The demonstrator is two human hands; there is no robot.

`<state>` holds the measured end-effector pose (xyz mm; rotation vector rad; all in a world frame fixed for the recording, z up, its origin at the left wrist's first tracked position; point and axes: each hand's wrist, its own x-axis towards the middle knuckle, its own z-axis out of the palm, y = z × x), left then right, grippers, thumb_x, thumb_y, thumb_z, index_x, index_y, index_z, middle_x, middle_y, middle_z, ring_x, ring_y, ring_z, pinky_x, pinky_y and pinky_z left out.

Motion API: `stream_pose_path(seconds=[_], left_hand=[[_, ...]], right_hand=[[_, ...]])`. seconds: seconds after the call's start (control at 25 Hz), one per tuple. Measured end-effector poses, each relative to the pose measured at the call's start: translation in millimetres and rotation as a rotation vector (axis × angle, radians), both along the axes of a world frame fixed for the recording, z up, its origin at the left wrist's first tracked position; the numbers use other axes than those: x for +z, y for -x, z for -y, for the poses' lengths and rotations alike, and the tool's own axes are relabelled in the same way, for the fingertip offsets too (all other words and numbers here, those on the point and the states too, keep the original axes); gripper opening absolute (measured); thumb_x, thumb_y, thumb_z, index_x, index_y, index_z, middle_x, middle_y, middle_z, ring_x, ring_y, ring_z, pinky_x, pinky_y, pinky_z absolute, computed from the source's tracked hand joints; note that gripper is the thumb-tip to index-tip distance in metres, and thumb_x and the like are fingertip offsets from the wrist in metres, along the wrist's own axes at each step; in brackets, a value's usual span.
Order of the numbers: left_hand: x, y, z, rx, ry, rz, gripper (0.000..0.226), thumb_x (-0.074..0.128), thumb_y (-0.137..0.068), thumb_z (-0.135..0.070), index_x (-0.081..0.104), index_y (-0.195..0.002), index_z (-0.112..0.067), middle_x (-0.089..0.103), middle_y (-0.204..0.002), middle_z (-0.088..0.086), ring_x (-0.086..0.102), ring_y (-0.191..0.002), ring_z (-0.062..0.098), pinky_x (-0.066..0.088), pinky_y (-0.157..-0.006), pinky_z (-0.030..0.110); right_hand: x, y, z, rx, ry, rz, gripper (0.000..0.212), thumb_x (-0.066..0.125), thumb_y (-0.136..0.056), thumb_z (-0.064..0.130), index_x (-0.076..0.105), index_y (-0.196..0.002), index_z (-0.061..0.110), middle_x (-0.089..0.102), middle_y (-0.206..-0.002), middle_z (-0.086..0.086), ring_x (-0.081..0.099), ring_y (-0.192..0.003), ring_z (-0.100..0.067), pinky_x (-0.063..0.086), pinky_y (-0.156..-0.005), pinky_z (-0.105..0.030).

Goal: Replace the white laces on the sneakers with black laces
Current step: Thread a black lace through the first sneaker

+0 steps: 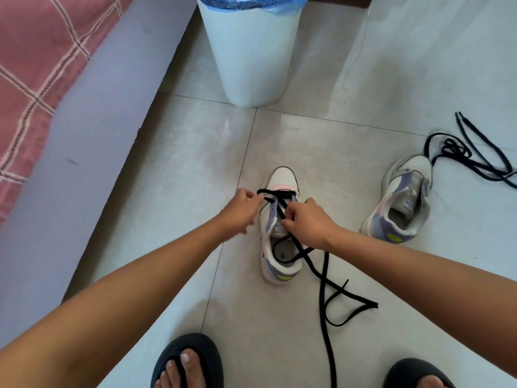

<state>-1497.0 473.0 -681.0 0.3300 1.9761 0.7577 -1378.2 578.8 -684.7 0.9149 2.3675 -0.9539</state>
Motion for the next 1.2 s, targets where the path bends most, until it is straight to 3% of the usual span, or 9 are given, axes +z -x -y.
stream_pose_path(seconds=[0.12,0.24,0.36,0.56,0.68,0.84,0.96,1.12,1.2], left_hand=[[-6,-38,16,-0.38,0.083,-0.198,0.05,0.052,-0.088,-0.033,0.035,-0.129,-0.011,0.049,-0.119,0.012,0.057,-0.098,0.028,0.046,-0.067,0.032],[-18,-55,17,-0.348,0.19,-0.361,0.036,0.046,-0.094,-0.028,0.039,-0.122,-0.005,0.048,-0.12,0.016,0.055,-0.101,0.033,0.045,-0.075,0.037],[-20,-60,11,-0.272,0.233,-0.479,0.032,0.041,-0.098,-0.031,0.042,-0.119,-0.006,0.047,-0.119,0.014,0.056,-0.1,0.033,0.039,-0.069,0.035],[-22,-62,10,-0.266,0.226,-0.478,0.032,0.04,-0.099,-0.03,0.042,-0.121,-0.007,0.045,-0.122,0.013,0.056,-0.1,0.032,0.038,-0.068,0.034],[-23,-64,9,-0.243,0.226,-0.453,0.032,0.041,-0.099,-0.029,0.041,-0.122,-0.007,0.045,-0.122,0.013,0.056,-0.101,0.032,0.039,-0.069,0.034],[-15,-61,11,-0.242,0.196,-0.443,0.039,0.044,-0.096,-0.03,0.035,-0.128,-0.01,0.043,-0.122,0.012,0.055,-0.098,0.032,0.043,-0.071,0.036],[-9,-54,19,-0.513,0.07,-0.735,0.059,0.056,-0.087,-0.021,0.032,-0.14,-0.02,0.039,-0.113,0.009,0.047,-0.081,0.024,0.036,-0.057,0.031],[-16,-45,36,-0.662,-0.412,-1.069,0.012,0.059,-0.077,-0.017,0.064,-0.083,-0.008,0.048,-0.075,0.009,0.042,-0.056,0.021,0.017,-0.04,0.021],[-23,-45,42,-0.681,-0.423,-1.058,0.022,0.048,-0.086,-0.024,0.062,-0.091,-0.008,0.051,-0.075,0.008,0.047,-0.055,0.022,0.024,-0.04,0.021]], right_hand=[[4,0,5,-0.005,-0.09,-0.011,0.014,0.049,-0.09,0.023,0.056,-0.098,0.014,0.037,-0.115,-0.01,0.041,-0.107,-0.03,0.041,-0.09,-0.036],[12,-5,12,0.184,-0.383,-0.158,0.016,0.061,-0.081,0.021,0.063,-0.091,0.009,0.041,-0.113,-0.012,0.041,-0.103,-0.032,0.034,-0.075,-0.034],[16,-30,20,0.445,-0.462,-0.284,0.028,0.083,-0.041,0.016,0.06,-0.054,0.008,0.054,-0.071,-0.012,0.054,-0.06,-0.033,0.031,-0.047,-0.029],[14,-73,23,0.583,-0.335,-0.38,0.01,0.047,-0.061,0.018,0.051,-0.053,0.013,0.05,-0.06,-0.004,0.049,-0.052,-0.022,0.041,-0.043,-0.021],[21,-71,19,0.414,-0.12,-0.281,0.013,0.051,-0.086,0.017,0.053,-0.074,0.013,0.048,-0.077,0.0,0.042,-0.072,-0.016,0.041,-0.067,-0.025],[39,-53,38,-0.06,0.407,-0.305,0.022,0.058,-0.091,0.02,0.047,-0.072,0.019,0.057,-0.063,0.011,0.048,-0.057,-0.001,0.039,-0.06,-0.015],[52,-41,40,-0.273,0.829,-0.228,0.014,0.054,-0.094,0.013,0.053,-0.081,0.011,0.067,-0.074,-0.006,0.062,-0.066,-0.016,0.052,-0.063,-0.024],[50,-31,18,-0.003,0.093,-0.244,0.014,0.05,-0.093,0.019,0.063,-0.09,0.014,0.062,-0.085,-0.002,0.059,-0.082,-0.018,0.051,-0.076,-0.036],[39,-19,1,0.011,-0.171,-0.223,0.019,0.047,-0.094,0.023,0.062,-0.103,0.013,0.056,-0.099,-0.004,0.053,-0.097,-0.022,0.046,-0.079,-0.036]])
